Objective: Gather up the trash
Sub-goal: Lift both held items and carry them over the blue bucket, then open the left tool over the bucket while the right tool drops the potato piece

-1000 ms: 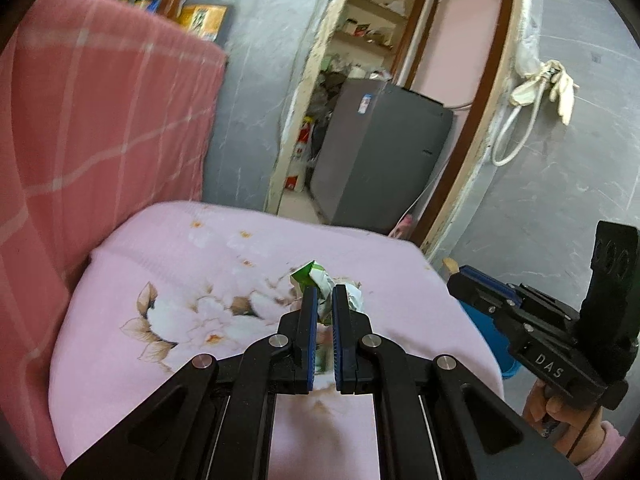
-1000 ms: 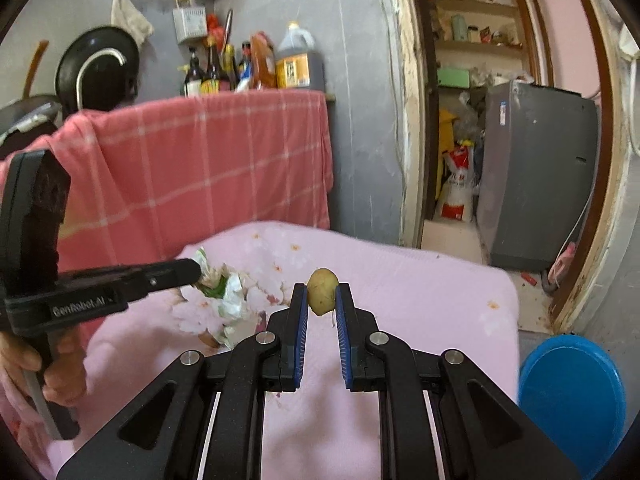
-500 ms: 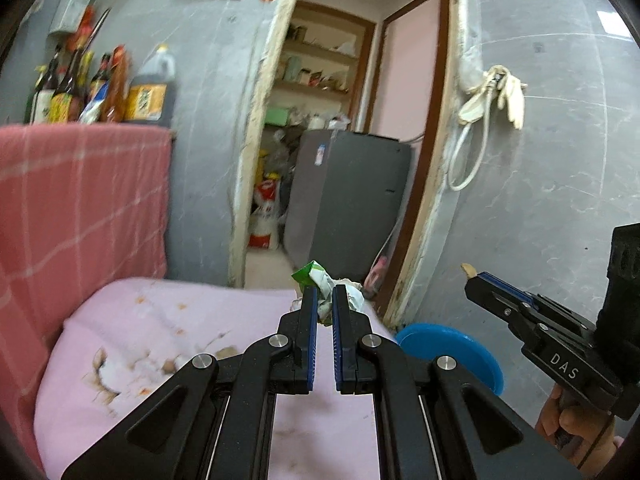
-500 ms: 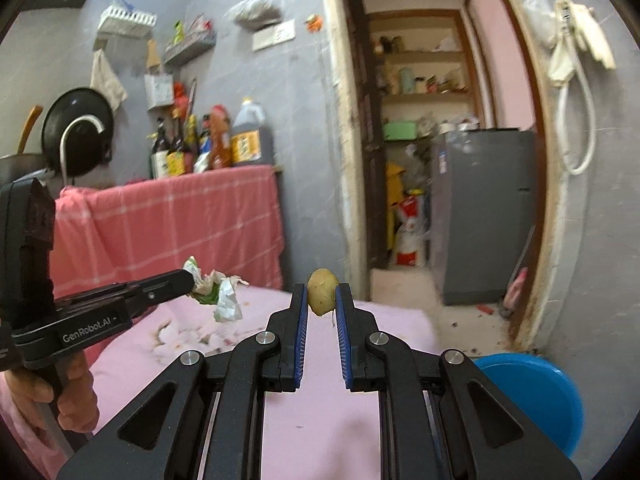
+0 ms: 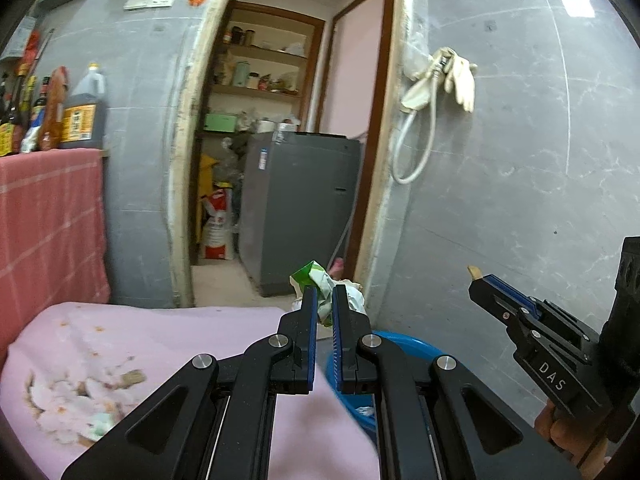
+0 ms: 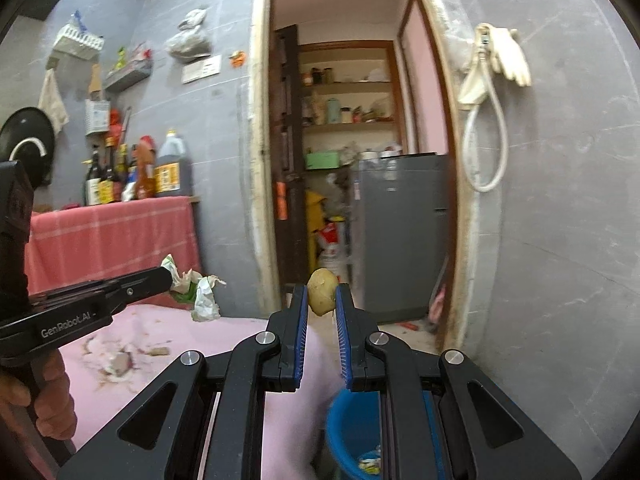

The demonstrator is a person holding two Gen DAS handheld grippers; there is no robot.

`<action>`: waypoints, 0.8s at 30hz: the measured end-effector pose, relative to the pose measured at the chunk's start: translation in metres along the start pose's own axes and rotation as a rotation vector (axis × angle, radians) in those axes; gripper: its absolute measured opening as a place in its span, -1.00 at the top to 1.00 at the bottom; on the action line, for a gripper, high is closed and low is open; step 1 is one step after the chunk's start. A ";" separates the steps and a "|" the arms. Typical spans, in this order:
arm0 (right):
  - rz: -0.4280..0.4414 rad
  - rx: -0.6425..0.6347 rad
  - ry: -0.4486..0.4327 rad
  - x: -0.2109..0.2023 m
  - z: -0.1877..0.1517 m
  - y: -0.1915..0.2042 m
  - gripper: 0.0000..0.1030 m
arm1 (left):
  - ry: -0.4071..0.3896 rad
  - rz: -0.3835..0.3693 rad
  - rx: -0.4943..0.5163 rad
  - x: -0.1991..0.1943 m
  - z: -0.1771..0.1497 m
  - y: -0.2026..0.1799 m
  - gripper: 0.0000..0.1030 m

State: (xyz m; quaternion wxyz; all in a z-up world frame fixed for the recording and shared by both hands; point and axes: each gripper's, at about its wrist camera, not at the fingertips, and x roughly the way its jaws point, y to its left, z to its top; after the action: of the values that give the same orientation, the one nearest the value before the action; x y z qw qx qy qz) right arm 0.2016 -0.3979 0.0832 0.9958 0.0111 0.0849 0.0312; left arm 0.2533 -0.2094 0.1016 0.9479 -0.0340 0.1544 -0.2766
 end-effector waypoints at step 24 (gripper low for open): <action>-0.126 0.246 0.236 0.037 -0.068 -0.108 0.76 | 0.367 -0.142 -0.102 0.165 -0.042 -0.056 0.91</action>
State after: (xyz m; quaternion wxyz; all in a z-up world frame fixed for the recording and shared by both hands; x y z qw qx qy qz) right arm 0.2334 -0.5019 0.0068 0.9700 0.1239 0.2051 -0.0406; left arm 0.3433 -0.3444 0.0244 0.8790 -0.0417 0.3356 -0.3361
